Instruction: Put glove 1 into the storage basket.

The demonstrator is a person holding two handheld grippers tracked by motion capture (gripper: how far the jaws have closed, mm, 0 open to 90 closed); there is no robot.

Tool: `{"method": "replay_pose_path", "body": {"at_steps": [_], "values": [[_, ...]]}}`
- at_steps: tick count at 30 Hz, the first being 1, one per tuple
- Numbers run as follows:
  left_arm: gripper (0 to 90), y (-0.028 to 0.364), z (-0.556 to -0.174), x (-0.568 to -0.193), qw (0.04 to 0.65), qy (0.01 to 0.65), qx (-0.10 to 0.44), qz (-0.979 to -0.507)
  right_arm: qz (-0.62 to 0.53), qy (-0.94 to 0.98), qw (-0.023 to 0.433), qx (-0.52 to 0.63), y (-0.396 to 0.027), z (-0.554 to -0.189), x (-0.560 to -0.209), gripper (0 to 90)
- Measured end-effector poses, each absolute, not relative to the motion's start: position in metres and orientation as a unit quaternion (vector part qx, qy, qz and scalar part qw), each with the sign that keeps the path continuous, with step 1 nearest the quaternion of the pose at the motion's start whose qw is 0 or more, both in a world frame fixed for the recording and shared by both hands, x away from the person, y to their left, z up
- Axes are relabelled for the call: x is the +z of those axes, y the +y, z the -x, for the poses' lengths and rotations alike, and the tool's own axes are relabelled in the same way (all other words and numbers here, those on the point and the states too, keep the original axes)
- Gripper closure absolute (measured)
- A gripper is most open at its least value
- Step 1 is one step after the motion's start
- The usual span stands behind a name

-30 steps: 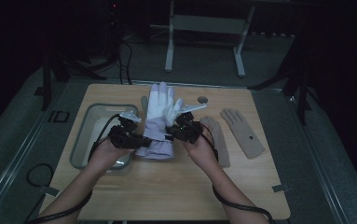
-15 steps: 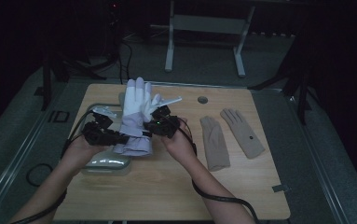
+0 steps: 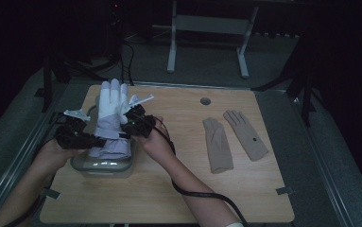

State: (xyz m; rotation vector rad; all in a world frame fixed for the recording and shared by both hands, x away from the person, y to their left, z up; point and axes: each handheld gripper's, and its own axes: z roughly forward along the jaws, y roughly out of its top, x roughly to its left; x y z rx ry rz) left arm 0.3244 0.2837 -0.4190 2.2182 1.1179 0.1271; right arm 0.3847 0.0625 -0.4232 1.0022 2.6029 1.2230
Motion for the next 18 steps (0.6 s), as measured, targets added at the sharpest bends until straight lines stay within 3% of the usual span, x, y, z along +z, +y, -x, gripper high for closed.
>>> {"method": "replay_pose_path", "body": {"at_steps": [18], "values": [[73.1, 0.292, -0.334, -0.488, 0.266, 0.449, -0.011, -0.853, -0.347, 0.886, 0.0, 0.307, 0.098, -0.395, -0.489, 81.8]]}}
